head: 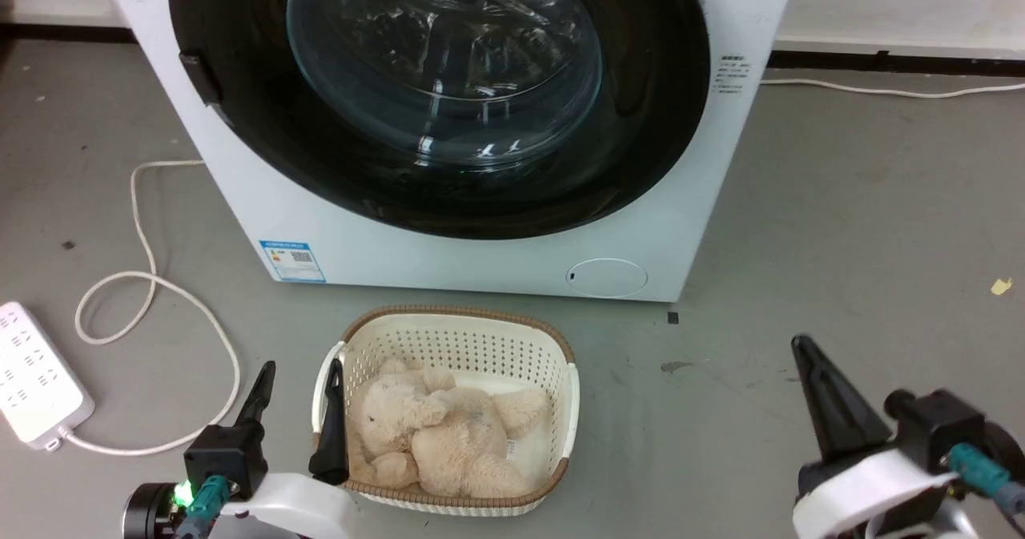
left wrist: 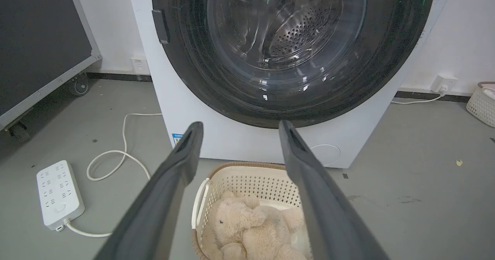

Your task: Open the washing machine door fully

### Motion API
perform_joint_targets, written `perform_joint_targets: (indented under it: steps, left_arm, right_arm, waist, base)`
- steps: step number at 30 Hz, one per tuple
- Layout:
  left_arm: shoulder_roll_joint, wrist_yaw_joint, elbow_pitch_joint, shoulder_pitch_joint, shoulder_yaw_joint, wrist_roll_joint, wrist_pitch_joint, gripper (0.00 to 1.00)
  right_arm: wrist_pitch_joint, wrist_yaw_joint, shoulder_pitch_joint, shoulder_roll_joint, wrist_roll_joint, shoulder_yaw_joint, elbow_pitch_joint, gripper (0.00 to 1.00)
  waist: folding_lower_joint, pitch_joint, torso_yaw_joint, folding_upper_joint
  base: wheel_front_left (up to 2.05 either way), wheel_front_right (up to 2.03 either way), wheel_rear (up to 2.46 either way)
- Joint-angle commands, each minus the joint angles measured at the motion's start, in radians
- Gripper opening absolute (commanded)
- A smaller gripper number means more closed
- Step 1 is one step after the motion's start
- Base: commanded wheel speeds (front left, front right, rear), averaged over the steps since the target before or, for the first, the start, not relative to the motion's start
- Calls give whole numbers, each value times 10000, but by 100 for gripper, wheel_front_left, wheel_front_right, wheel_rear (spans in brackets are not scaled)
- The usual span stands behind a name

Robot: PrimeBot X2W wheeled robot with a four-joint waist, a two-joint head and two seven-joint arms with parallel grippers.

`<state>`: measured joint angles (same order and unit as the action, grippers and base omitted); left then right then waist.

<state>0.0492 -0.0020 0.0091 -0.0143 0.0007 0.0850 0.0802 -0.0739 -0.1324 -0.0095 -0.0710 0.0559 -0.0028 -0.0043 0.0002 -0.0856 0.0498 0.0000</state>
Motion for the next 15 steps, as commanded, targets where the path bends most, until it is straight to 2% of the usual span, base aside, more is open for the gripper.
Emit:
perform_joint_targets:
  steps: [1, 9, 15]
  left_arm:
    - [5, 16, 1, 228, -20, 122, 105, 100]
    - [5, 63, -70, 357, -131, 368, 272, 100]
    - [6, 116, -143, 416, -217, 570, 397, 100]
  right_arm:
    - [-77, 6, -312, -129, 291, -16, -42, 0]
    - [582, 7, -1215, -332, 1947, -294, -129, 0]
    - [1327, 8, -2071, -186, 3161, -990, -67, 0]
  waist:
    - [-2, -70, 59, 0]
    - [-2, -350, 300, 0]
    - [-2, -591, 521, 0]
  base:
    - [0, 0, 0]
    - [0, 0, 0]
    - [0, 0, 0]
